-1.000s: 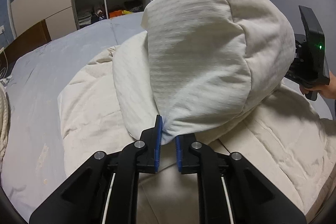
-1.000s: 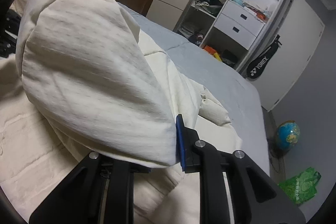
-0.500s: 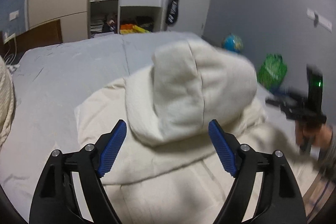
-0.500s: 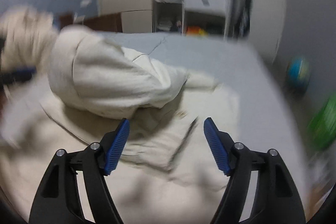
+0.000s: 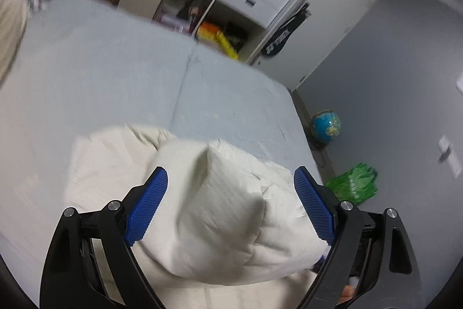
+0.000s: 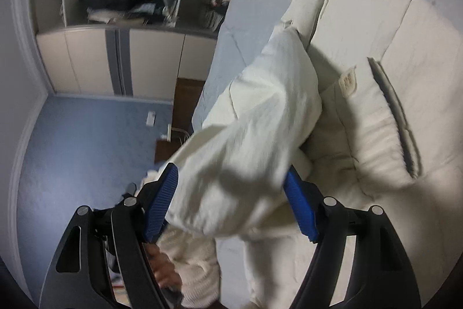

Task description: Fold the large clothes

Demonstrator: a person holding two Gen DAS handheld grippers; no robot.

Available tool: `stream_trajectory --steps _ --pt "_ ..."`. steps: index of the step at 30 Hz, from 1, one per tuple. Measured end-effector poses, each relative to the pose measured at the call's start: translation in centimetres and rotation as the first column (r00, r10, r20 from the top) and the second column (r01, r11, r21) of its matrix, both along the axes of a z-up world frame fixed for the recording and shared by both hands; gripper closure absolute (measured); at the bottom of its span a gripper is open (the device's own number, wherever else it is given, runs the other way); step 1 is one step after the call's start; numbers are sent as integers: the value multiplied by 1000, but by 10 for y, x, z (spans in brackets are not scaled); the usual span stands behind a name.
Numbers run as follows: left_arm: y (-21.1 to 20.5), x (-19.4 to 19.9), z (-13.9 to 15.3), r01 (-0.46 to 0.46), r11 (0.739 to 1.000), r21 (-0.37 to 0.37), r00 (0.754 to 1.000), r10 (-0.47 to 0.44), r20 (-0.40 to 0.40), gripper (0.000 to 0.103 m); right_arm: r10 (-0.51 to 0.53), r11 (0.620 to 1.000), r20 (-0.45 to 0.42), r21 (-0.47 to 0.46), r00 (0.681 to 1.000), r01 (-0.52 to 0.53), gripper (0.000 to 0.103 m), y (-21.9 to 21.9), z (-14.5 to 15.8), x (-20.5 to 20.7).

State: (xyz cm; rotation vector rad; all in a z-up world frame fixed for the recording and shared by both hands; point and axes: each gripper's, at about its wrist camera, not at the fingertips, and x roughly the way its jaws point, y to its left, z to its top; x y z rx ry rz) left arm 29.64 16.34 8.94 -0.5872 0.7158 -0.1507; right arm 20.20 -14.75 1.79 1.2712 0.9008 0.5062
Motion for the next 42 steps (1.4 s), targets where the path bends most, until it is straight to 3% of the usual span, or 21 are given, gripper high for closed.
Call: stream_trajectory --steps 1,2,5,7,13,16,21,23,25,30,31,32,33,35,39,42 --pt "-1 4 -4 5 1000 -14 1000 -6 -24 25 -7 1000 12 -18 1000 8 83 2 2 1" --pt "-6 9 -10 34 999 -24 998 -35 -51 42 -8 999 13 -44 1000 8 89 3 3 0" --pt "-19 9 -24 114 993 -20 988 -115 -100 67 -6 996 30 -91 1000 9 95 4 0 -8" --pt "-27 3 -34 145 989 5 982 -143 -119 76 -4 993 17 -120 1000 6 95 2 -8 -17" --pt "-43 -20 -79 179 984 0 968 -176 -178 79 9 974 -47 -226 999 -20 94 -3 -38 -32" --pt "-41 -29 -97 165 986 -21 968 -166 -186 79 15 948 -23 -318 1000 -22 89 -1 -19 -32" --pt "-39 -35 -102 155 988 -20 972 -156 -177 79 20 833 139 -550 990 60 87 13 43 -39" --pt "-40 -36 -102 156 988 -17 973 -157 -170 79 9 821 175 -563 985 93 80 16 56 -42" --pt "-41 -36 -100 161 987 -19 973 -162 -164 79 71 826 172 -563 983 39 52 26 58 -35" --pt "-41 -41 -100 160 987 -16 975 -161 -156 79 242 797 120 -590 963 -127 50 65 51 -7" --pt "-41 -42 -100 160 987 -17 975 -161 -155 79 284 782 88 -598 955 -177 51 73 45 1" --pt "-41 -43 -100 160 987 -16 975 -160 -156 79 314 770 68 -601 947 -213 60 80 40 5" --pt "-41 -44 -99 160 987 -13 975 -160 -155 79 341 761 63 -605 938 -236 92 85 36 5" --pt "-42 -45 -98 166 986 -6 975 -165 -149 79 360 749 88 -621 929 -231 95 86 36 1" --pt "-51 -50 -99 198 980 15 972 -194 -131 79 318 780 162 -604 934 -161 97 72 36 -26" --pt "-57 -49 -116 204 978 38 965 -194 -178 79 320 752 101 -632 942 -188 98 73 7 -34"
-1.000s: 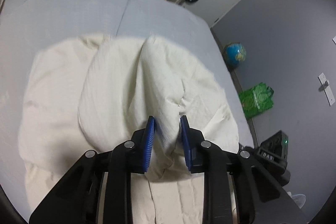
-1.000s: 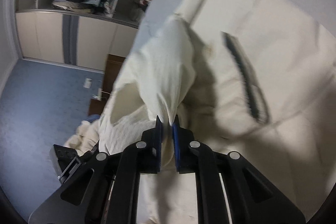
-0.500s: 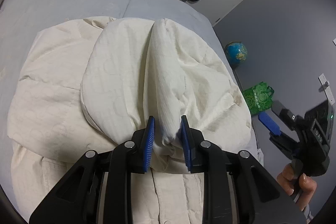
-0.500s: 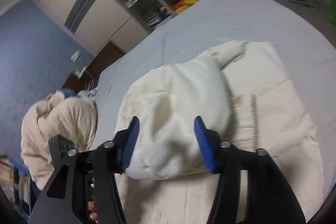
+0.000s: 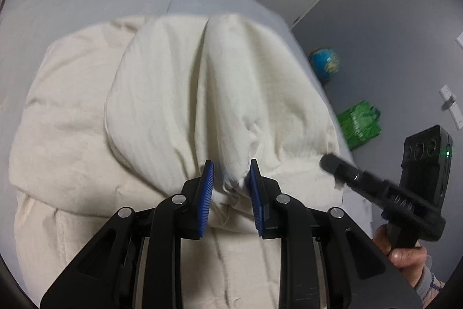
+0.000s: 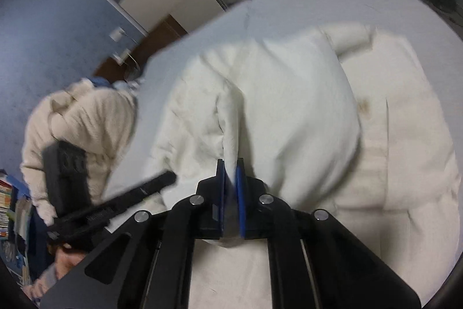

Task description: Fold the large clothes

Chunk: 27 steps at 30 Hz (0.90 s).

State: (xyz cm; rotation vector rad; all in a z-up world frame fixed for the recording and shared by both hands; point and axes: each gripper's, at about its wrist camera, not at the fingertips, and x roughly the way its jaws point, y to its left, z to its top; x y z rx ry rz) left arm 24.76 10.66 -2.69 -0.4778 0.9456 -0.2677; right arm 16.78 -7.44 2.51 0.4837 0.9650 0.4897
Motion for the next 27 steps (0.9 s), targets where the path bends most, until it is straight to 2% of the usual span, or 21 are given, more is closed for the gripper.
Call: stream_trajectory --steps 3,11,17,22,24,26,27 --pt "-1 -2 -20 -5 1000 9 1000 5 -30 79 1 999 -35 -41 999 -2 97 2 -23 1" --pt "-12 1 -45 -11 996 84 1000 12 -20 78 -12 997 -2 -74 1000 12 97 5 -57 -1" --pt "-18 5 -51 -4 994 114 1000 5 -11 78 -20 996 -3 -90 1000 20 99 6 -68 2" --pt "-26 3 -45 -6 994 114 1000 6 -1 78 -1 996 4 -86 1000 2 95 7 -60 1" --pt "-25 -1 -40 -2 996 93 1000 2 6 73 11 998 7 -68 1000 -10 95 10 -53 1" --pt "-21 -6 -36 3 996 88 1000 -3 0 53 22 998 18 -54 1000 -21 92 7 -44 -2" --pt "-19 -9 -33 3 996 89 1000 -3 2 48 27 998 27 -55 999 -26 85 5 -38 -5"
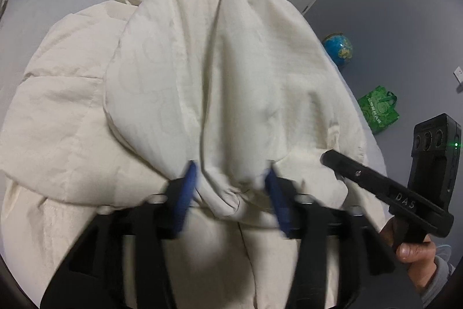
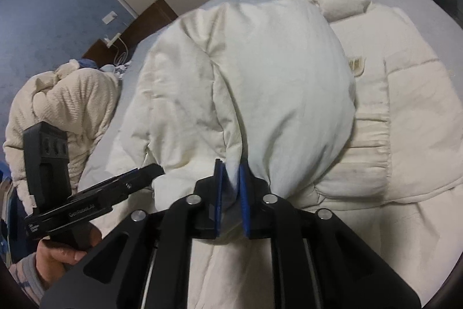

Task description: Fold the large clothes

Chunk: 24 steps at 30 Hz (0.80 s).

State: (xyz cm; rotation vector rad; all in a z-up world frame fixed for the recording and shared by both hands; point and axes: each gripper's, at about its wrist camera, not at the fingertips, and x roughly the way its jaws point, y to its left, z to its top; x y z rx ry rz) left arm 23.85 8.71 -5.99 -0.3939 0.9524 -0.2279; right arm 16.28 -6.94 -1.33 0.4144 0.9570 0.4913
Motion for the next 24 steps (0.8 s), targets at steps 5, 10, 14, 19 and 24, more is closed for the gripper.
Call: stream_trajectory --steps 5,10,14,19,24 --pt "14 -23 18 -10 997 83 1000 11 -11 17 21 1000 41 12 999 -22 55 -18 24 -19" --pt "41 -55 28 4 989 150 999 3 -50 17 13 1000 45 2 999 -13 47 -55 41 -43" --pt "72 -82 36 -30 987 157 996 43 -80 17 -13 1000 -4 2 1000 13 43 -100 44 -68" --pt "104 -122 48 -103 982 157 991 115 -69 15 -50 999 -56 -10 997 49 41 -149 44 -96" --pt "116 -148 49 -129 981 144 985 144 -99 14 -87 996 -101 -25 991 85 41 -182 37 -122"
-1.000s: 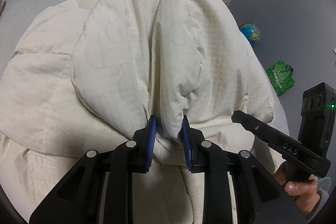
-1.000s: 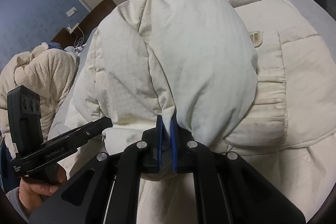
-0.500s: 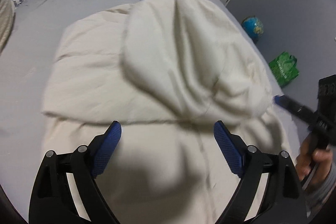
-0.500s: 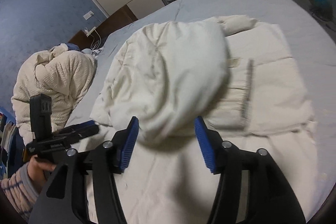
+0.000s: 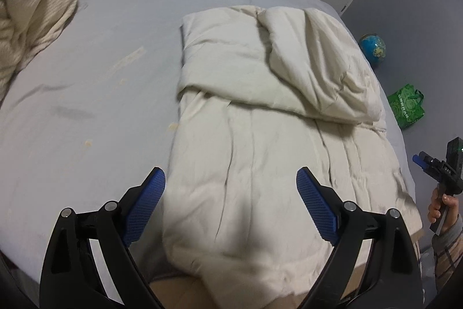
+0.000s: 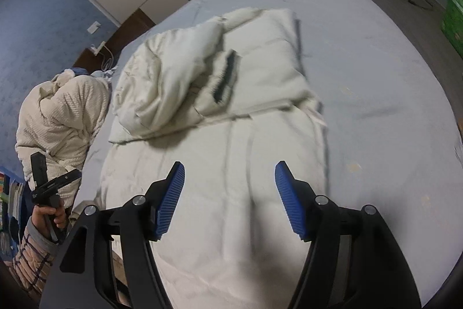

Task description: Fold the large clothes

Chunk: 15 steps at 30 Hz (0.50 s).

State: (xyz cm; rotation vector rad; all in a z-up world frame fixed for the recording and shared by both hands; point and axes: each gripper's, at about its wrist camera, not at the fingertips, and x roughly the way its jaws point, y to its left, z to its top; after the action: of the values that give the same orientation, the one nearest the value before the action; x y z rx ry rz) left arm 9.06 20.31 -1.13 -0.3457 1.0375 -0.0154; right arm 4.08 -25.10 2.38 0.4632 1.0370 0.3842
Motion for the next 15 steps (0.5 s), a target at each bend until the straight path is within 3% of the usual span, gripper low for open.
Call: stream_trajectory --steps 6,15 --pt "12 -24 -4 -42 999 -33 999 41 -26 14 -51 998 -54 25 997 52 41 -23 -15 -26" --pt "23 -33 -22 -79 995 -65 989 70 -127 14 -95 993 -155 59 983 106 41 -41 -41 -47"
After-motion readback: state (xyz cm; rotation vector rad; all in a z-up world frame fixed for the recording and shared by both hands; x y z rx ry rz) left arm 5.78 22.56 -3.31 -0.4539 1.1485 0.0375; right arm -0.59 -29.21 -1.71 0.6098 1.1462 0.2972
